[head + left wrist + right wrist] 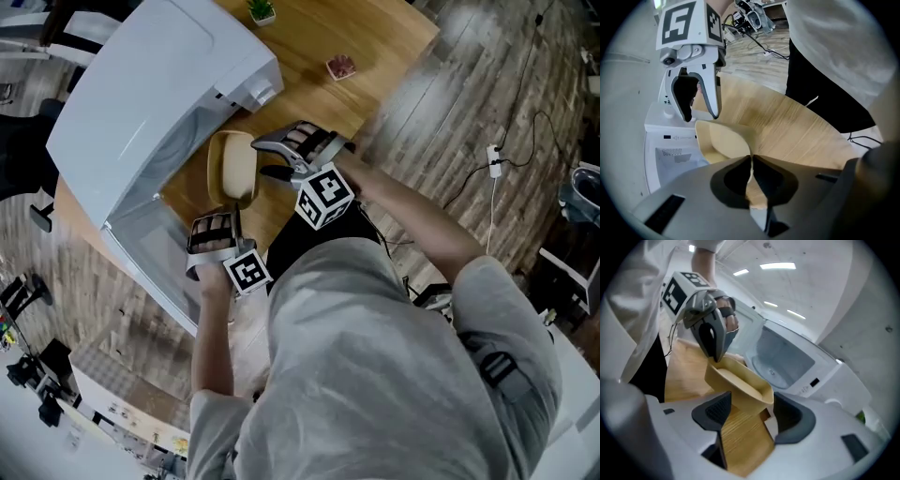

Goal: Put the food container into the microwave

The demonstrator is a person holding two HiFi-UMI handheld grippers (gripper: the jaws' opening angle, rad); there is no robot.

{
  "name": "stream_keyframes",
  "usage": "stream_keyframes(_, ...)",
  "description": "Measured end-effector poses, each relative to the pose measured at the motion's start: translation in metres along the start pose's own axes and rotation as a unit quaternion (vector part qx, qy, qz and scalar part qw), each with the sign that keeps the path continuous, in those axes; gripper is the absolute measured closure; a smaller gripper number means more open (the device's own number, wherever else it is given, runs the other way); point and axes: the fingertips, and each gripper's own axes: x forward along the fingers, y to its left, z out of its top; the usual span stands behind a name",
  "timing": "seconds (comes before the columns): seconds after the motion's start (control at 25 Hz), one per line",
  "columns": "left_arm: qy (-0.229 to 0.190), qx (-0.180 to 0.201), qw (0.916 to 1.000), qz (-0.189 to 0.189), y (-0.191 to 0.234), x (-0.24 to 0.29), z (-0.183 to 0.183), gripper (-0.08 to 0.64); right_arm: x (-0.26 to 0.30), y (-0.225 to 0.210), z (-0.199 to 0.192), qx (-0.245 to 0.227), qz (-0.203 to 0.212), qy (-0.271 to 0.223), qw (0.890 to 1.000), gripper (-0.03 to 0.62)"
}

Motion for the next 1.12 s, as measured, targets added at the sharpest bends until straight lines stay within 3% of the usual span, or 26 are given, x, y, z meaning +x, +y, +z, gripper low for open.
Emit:
stream_keyframes(0.08, 0.001, -0.005, 1.0000, 0.007, 0.004, -0.004, -0.001, 0.531, -0.012, -0.008, 0.003, 0.076, -0.030, -0.013, 0.997, 0.305)
stream_keyframes(0.16, 0.003, -0.009, 0.9997, 0.022, 0.008, -0.006, -0.004, 0.529, -0.027, -0.013, 0.010, 0.178, -0.051, -0.040, 0.982, 0.307)
stream_keyframes(0.28, 0.008, -0.010, 0.9982, 0.058, 0.023, -0.013, -0.007, 0.529, -0.051, -0.021, 0.018, 0.335, -0.082, -0.087, 0.935, 0.363)
stream_keyframes(0.32, 0.007, -0.014, 0.9980, 0.061, 0.026, -0.016, -0.007, 0.529, -0.057, -0.021, 0.018, 0.378, -0.087, -0.095, 0.917, 0.435)
stream_keyframes(0.36, 0.006, -0.018, 0.9980, 0.060, 0.027, -0.018, -0.008, 0.529, -0.061, -0.020, 0.017, 0.412, -0.088, -0.103, 0.901, 0.548)
stream_keyframes(0.4, 0.005, -0.020, 0.9980, 0.060, 0.027, -0.020, -0.008, 0.529, -0.064, -0.019, 0.017, 0.436, -0.089, -0.111, 0.889, 0.588)
stream_keyframes(0.48, 0.003, -0.020, 0.9978, 0.064, 0.030, -0.023, -0.008, 0.529, -0.067, -0.016, 0.016, 0.460, -0.092, -0.115, 0.876, 0.588)
stream_keyframes(0.84, 0.028, -0.038, 0.9971, 0.060, 0.040, -0.025, -0.025, 0.529, -0.058, 0.003, 0.001, 0.453, -0.089, -0.055, 0.885, 0.588)
stream_keyframes(1.12, 0.067, -0.102, 0.9908, 0.058, 0.057, -0.016, -0.048, 0.528, -0.047, -0.008, -0.001, 0.464, -0.060, -0.056, 0.882, 0.588)
